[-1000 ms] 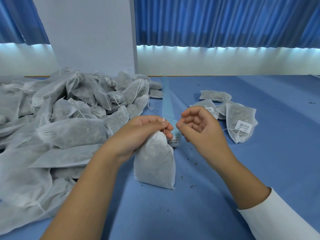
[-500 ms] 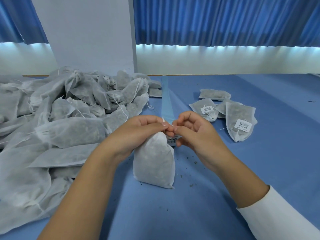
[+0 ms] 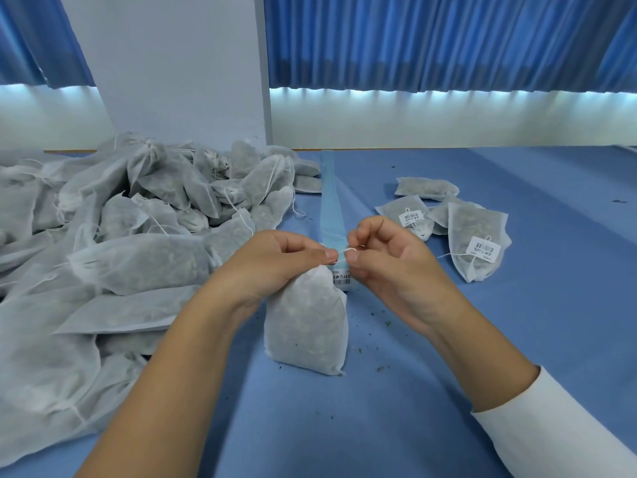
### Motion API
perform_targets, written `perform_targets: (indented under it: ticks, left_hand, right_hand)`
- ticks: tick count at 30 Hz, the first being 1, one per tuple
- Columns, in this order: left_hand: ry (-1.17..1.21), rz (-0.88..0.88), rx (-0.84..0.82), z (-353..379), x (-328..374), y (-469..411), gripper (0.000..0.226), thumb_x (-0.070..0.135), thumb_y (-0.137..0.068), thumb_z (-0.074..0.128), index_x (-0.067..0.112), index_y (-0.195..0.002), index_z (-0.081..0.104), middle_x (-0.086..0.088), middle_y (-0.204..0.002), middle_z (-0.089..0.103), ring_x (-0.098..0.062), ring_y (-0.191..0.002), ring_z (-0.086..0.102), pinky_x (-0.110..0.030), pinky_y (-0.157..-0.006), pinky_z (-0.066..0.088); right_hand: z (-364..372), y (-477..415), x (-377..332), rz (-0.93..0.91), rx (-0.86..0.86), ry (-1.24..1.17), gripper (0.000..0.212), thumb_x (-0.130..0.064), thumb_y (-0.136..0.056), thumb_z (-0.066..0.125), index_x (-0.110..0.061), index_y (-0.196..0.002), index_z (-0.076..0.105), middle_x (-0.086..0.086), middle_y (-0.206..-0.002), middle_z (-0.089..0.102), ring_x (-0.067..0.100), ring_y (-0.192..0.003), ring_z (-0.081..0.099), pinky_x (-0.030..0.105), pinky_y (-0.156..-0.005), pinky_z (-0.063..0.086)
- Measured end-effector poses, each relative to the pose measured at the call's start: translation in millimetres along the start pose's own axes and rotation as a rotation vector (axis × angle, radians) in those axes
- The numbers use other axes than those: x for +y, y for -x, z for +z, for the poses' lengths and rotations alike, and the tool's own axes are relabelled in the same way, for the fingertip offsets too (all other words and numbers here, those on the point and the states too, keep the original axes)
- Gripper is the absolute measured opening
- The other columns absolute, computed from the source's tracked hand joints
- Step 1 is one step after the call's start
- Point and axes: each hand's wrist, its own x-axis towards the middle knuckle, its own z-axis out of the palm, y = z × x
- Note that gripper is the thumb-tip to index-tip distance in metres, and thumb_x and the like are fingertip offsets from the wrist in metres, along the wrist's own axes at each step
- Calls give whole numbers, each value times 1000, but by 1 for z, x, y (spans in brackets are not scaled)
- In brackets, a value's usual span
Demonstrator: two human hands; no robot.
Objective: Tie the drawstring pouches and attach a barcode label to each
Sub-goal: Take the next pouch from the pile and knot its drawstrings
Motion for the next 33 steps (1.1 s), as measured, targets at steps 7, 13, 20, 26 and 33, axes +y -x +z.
perform_targets:
  ticks: [7, 13, 20, 26, 33]
  left_hand:
    - [-111, -10, 8, -1, 0, 0, 15, 33, -79, 79, 23, -68, 78, 13, -55, 57, 0, -48, 47, -9, -46, 34]
    - [-127, -31, 0, -3, 0, 1, 16, 33, -79, 78, 18, -73, 79, 10, -58, 62, 1, -49, 51, -7, -45, 34]
    - [-88, -58, -35, -4, 0, 1, 23, 32, -89, 71, 13, -76, 71, 13, -47, 53, 0, -40, 45, -10, -38, 31]
    - [-57, -80, -78, -5, -1, 1, 25, 36, -88, 70, 13, -78, 72, 9, -56, 60, -3, -47, 50, -11, -43, 35]
    - [-60, -91, -105, -3, -2, 0, 29, 35, -91, 66, 23, -66, 73, 9, -59, 64, -4, -52, 54, -21, -54, 38]
  right_hand:
    - [2, 0, 5, -152, 85, 454, 38, 12, -83, 61, -24, -90, 72, -7, -76, 54, 10, -68, 49, 18, -64, 45]
    - [5, 2, 9, -236, 107, 713, 24, 1, -82, 70, -22, -85, 74, 0, -81, 61, 5, -62, 51, 14, -63, 44]
    - [1, 0, 3, -31, 61, 566, 8, -13, -86, 72, -18, -81, 76, 1, -86, 75, 10, -75, 65, 22, -71, 50]
    - [1, 1, -1, 73, -8, 319, 15, 1, -86, 68, -12, -82, 72, 5, -78, 74, 11, -72, 70, 17, -59, 50]
    - [0, 2, 1, -47, -11, 400, 17, 5, -83, 70, -11, -85, 63, 5, -75, 71, 17, -70, 69, 20, -57, 51]
